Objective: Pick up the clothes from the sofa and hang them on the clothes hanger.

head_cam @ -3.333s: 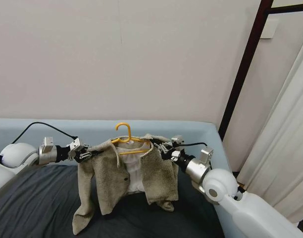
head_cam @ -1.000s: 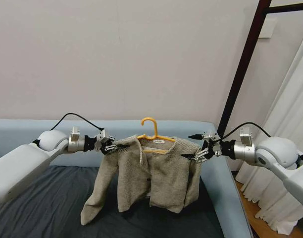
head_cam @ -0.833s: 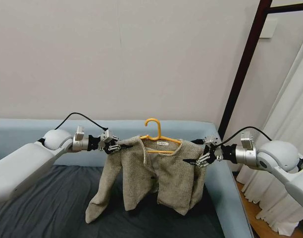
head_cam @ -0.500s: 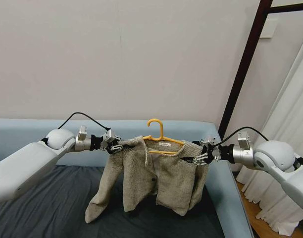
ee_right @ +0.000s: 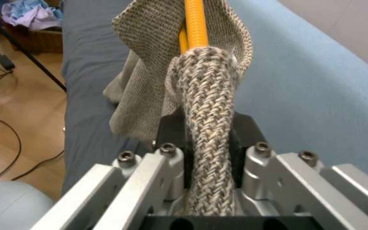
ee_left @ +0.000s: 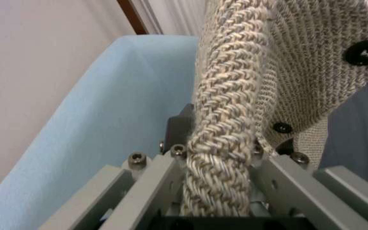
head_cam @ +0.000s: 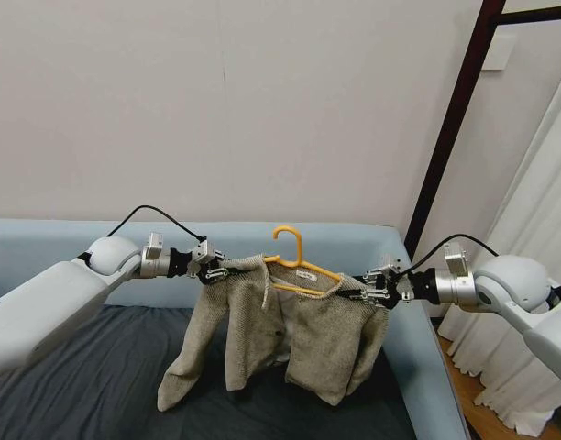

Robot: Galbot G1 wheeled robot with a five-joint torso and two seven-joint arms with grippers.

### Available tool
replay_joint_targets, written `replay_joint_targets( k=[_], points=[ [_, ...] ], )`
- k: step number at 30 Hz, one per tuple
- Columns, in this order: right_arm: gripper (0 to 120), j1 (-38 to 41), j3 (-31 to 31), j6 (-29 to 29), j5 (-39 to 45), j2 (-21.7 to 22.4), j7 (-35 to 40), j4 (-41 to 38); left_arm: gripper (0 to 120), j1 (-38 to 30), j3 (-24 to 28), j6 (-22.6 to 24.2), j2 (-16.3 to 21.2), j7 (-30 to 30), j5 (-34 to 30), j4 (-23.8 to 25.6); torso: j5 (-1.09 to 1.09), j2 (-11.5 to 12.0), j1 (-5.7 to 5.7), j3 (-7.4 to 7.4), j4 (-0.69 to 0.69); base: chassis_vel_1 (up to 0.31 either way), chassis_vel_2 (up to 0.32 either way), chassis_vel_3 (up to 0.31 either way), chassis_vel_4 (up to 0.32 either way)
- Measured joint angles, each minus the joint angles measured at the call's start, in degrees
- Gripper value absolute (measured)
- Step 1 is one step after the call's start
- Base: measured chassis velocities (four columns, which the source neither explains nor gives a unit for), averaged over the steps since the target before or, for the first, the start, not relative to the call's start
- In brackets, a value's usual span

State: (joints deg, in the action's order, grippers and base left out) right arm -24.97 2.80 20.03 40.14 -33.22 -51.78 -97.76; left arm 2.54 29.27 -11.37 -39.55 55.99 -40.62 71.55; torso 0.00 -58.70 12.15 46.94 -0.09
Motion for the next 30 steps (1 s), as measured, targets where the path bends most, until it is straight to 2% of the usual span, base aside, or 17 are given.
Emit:
replay_joint_targets(
  k=[11,13,14,16,21,22,24,27,28,30],
  points=[
    [10,-1.8,-1.0,-2.0,-0.3,-0.1,0.0,-0.9,7,-0.1,0.0,-3.1,-0.3,-1.0,-1.0,-1.2,0.00,0.0,0.00,0.00,0.00,0.000,0.000,0.000,0.000],
    [10,-2.5,-1.4,-2.2,0.1,0.1,0.9,-1.3,13,0.0,0.0,-3.6,-0.3,-1.3,-1.7,-1.6,0.00,0.0,0.00,0.00,0.00,0.000,0.000,0.000,0.000],
    [10,-2.7,-1.7,-2.4,0.4,0.3,1.3,-1.4,19,0.0,0.0,-3.9,-0.2,-1.3,-2.0,-1.7,0.00,0.0,0.00,0.00,0.00,0.000,0.000,0.000,0.000],
    [10,-2.9,-1.9,-2.6,0.9,0.5,1.7,-1.5,22,0.1,-0.1,-4.3,-0.1,-1.3,-2.5,-1.9,0.00,0.0,0.00,0.00,0.00,0.000,0.000,0.000,0.000],
    [10,-2.6,-2.6,-3.1,3.4,0.9,2.5,-1.2,46,-0.7,-0.8,-5.5,0.7,-1.3,-4.8,-2.4,0.00,0.0,0.00,0.00,0.01,0.000,0.000,0.000,0.000],
    [10,-2.6,-2.6,-3.1,3.4,0.9,2.5,-1.2,46,-0.7,-0.8,-5.5,0.7,-1.3,-4.8,-2.4,0.00,0.0,0.00,0.00,0.01,0.000,0.000,0.000,0.000],
    [10,-2.5,-2.7,-3.1,4.2,1.2,3.3,-1.2,53,-1.2,-1.3,-5.6,1.2,-1.3,-5.9,-2.4,0.00,0.0,0.00,0.00,0.00,0.000,0.000,0.000,0.000],
    [10,-2.7,-2.8,-3.1,8.7,1.7,6.4,-1.6,67,-1.5,-2.5,-6.0,2.3,-1.3,-7.8,-2.0,0.00,0.0,0.00,0.00,0.00,0.000,0.000,0.000,0.000],
    [10,-2.7,-2.8,-3.1,8.7,1.7,6.4,-1.6,67,-1.5,-2.5,-6.0,2.3,-1.3,-7.8,-2.0,0.00,0.0,0.00,0.00,0.00,0.000,0.000,0.000,0.000],
    [10,-2.7,-3.0,-3.1,11.6,1.9,8.1,-1.8,76,-1.3,-3.6,-6.3,3.0,-1.5,-9.2,-1.4,0.00,0.0,0.00,0.00,0.00,0.000,0.000,0.000,0.000]
  ],
)
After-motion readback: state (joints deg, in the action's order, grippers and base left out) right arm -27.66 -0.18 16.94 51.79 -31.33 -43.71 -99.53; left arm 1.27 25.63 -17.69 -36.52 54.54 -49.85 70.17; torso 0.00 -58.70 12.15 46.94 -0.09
